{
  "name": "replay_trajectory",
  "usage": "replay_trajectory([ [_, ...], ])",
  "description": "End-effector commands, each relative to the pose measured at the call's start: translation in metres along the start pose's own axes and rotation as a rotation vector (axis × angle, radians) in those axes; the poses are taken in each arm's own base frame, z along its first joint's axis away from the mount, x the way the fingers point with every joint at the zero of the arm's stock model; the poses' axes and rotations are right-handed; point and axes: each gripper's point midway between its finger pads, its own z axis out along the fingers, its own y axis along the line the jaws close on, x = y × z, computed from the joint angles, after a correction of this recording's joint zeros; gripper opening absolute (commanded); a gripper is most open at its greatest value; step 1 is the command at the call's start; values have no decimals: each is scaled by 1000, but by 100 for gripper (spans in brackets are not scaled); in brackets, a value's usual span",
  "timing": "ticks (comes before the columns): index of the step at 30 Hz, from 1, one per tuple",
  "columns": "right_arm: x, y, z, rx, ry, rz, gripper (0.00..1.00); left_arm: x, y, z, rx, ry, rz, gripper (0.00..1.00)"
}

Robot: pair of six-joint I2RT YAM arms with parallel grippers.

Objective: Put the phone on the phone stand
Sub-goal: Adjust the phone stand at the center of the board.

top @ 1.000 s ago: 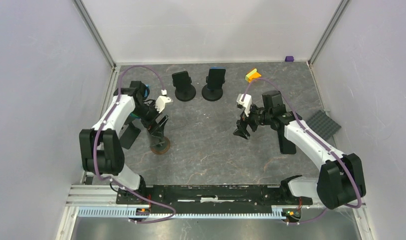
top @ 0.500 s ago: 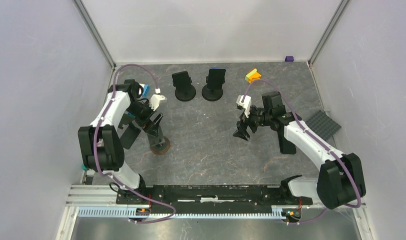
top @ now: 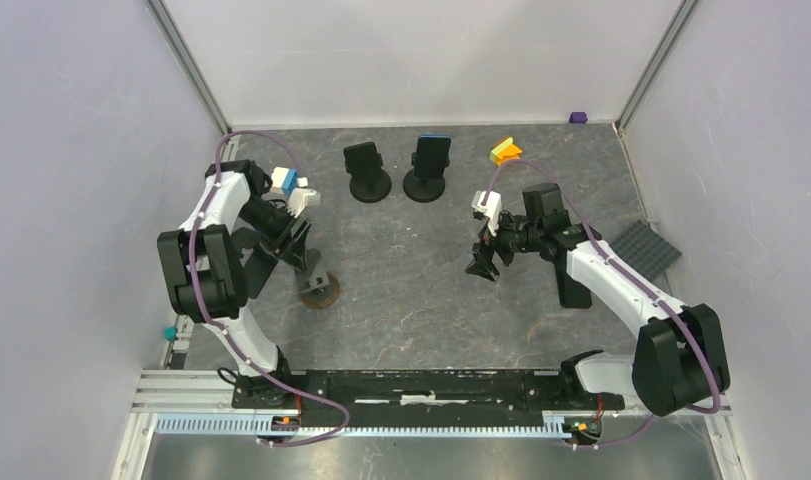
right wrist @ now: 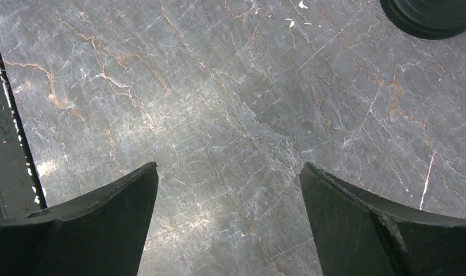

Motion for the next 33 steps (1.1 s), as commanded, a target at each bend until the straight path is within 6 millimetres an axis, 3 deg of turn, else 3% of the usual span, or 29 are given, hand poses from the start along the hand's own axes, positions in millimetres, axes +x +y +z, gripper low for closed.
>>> replay_trajectory([
  [1,-6,-3,1,0,-24,-28,98,-5,-8,0,57,-40,32,71],
  [13,-6,-2,1,-1,-25,-27,98,-9,-14,13,139,-73,17,40],
  [21,-5,-3,1,1,-22,-22,98,-32,-32,16,249,-180,13,26],
  [28,-5,-6,1,15,-16,-18,98,-63,-67,22,382,-278,25,13],
  [33,-5,-10,0,45,-12,-16,98,-87,-97,45,448,-284,45,2],
])
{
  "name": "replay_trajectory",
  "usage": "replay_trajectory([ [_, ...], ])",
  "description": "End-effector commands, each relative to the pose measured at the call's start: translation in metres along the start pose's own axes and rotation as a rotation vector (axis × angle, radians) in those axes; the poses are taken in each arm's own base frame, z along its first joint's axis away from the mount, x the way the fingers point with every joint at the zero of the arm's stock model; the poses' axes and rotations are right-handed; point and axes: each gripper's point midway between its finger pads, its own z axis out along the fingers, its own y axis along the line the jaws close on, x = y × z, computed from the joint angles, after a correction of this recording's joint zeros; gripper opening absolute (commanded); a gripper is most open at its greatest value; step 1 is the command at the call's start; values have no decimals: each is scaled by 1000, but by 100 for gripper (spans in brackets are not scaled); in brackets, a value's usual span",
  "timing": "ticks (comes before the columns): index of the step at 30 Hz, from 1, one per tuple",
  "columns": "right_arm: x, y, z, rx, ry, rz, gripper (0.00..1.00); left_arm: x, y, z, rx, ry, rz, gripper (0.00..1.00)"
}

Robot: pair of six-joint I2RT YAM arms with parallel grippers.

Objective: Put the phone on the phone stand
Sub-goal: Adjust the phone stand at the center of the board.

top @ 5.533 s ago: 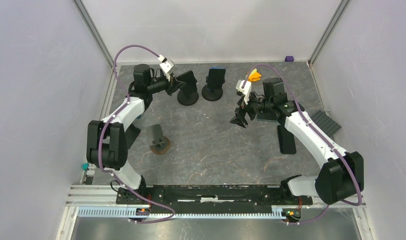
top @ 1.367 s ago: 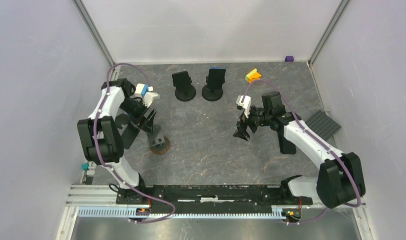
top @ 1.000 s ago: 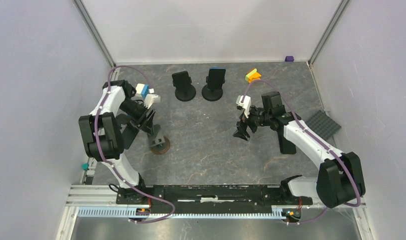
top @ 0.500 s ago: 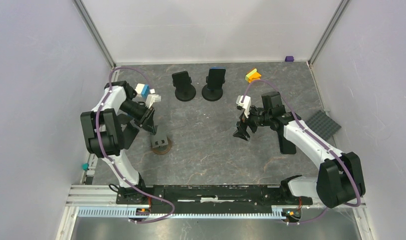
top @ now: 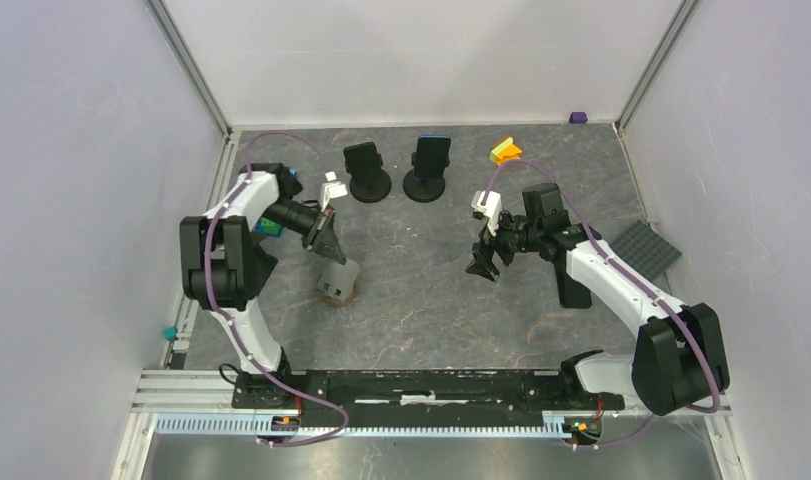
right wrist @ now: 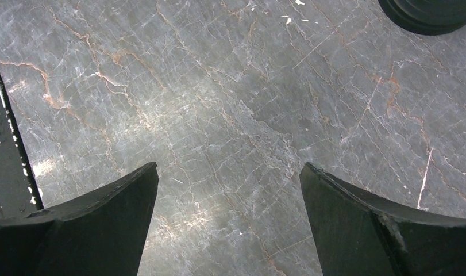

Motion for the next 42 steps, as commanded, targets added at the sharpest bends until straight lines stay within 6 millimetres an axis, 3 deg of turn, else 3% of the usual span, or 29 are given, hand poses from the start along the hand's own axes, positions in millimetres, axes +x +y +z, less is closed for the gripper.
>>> replay_trajectory([
  [1,-6,-9,-1,44,-18,-15,98,-26,-25,35,92,-63,1,2],
  [15,-2,-23,-1,107,17,-2,97,-78,-50,110,98,-125,6,2],
  [22,-6,-28,-3,128,15,-4,97,-115,-67,110,121,-268,-75,2],
  [32,-22,-32,-3,105,-47,8,97,-168,-108,98,250,-630,-165,2],
  [37,-31,-22,6,12,-90,59,97,-172,-117,105,386,-759,-230,2],
  [42,-31,-13,15,-66,-122,121,98,-158,-111,120,387,-802,-221,2],
])
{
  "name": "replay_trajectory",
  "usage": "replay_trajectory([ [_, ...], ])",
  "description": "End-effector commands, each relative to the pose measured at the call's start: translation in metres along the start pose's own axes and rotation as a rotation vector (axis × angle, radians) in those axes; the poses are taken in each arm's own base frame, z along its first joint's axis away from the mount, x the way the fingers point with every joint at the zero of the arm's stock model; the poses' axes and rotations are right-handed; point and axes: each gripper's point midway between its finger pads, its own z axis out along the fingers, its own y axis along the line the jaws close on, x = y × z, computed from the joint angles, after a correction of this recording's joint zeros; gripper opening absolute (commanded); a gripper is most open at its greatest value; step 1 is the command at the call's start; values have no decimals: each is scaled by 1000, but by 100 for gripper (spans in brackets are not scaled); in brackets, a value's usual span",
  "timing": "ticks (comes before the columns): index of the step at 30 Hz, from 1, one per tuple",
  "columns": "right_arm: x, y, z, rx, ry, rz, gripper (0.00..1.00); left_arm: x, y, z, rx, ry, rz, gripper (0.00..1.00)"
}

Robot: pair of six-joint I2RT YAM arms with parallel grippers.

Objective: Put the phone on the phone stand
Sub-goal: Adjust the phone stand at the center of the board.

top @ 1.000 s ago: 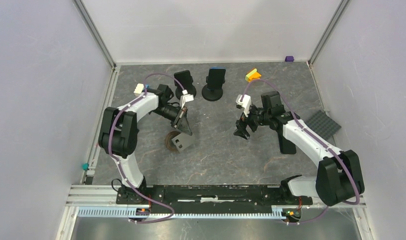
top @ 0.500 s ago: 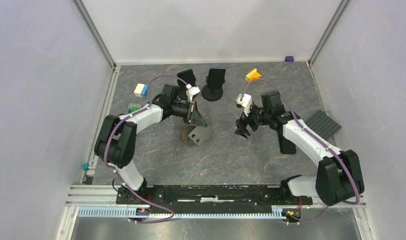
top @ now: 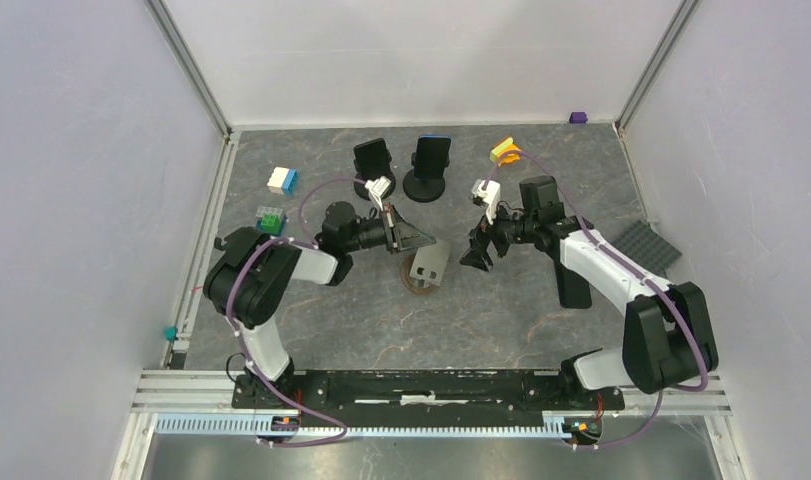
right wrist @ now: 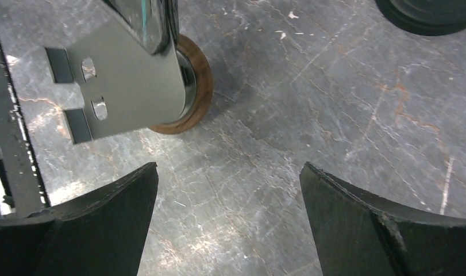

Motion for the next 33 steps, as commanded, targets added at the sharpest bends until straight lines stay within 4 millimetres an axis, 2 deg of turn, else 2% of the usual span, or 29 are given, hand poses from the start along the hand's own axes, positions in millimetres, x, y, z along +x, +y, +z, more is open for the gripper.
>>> replay_trajectory([
  [1,-22,9,6,-93,-86,26,97,-13,-34,1,149,-133,67,2],
  [7,-6,17,22,-189,-79,118,97,-2,-15,4,111,-135,59,2],
  [13,4,18,27,-197,-65,134,98,6,12,10,52,-117,16,17],
  [16,9,18,26,-183,-54,138,97,11,24,11,28,-105,-1,19],
  [17,11,18,26,-181,-49,138,97,11,26,11,22,-105,-4,22],
  [25,20,24,27,-161,-4,88,98,2,35,0,-57,-104,70,58],
  [33,19,53,39,-179,33,-12,98,0,50,-7,-167,-44,230,70],
])
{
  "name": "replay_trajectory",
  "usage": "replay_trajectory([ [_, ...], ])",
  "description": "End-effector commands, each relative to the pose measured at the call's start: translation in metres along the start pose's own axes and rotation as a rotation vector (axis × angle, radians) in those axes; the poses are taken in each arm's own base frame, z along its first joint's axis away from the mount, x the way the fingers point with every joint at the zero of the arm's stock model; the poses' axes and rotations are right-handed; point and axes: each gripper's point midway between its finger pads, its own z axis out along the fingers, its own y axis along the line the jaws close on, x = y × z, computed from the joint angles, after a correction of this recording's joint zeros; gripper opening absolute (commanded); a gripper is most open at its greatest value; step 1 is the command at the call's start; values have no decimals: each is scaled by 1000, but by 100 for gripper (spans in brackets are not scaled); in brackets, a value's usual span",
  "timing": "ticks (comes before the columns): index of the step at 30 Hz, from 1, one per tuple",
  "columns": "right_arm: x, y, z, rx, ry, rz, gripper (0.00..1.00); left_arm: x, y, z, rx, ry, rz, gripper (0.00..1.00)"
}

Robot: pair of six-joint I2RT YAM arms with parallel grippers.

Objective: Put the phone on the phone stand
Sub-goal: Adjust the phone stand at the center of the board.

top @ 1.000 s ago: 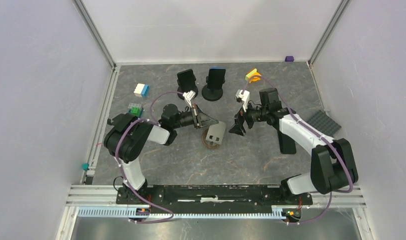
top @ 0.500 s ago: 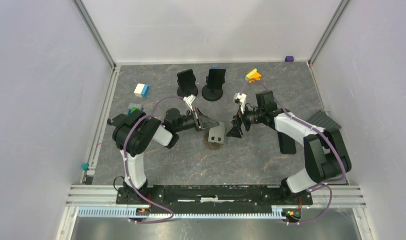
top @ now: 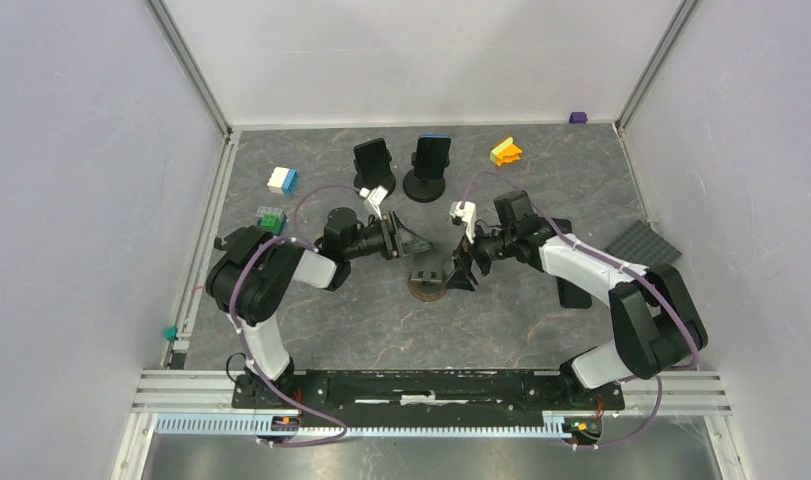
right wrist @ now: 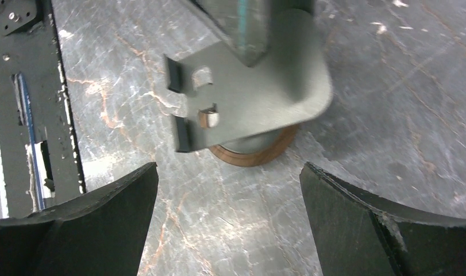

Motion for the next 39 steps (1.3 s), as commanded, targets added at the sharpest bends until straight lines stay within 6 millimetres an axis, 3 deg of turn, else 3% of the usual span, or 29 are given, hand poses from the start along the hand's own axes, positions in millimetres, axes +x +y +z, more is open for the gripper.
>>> replay_trajectory([
  [1,-7,12,5,-1,-4,-75,98,-12,1,0,-38,9,202,71],
  [5,-10,18,14,-29,9,-88,97,-13,6,0,-66,34,284,72],
  [12,-8,4,25,26,35,-69,98,-19,10,-4,-124,66,396,74],
  [23,-31,-19,15,195,-35,-79,99,-20,10,-3,-140,128,455,75],
  [39,-24,-45,-21,349,16,-149,99,2,-15,-7,-18,218,535,63],
])
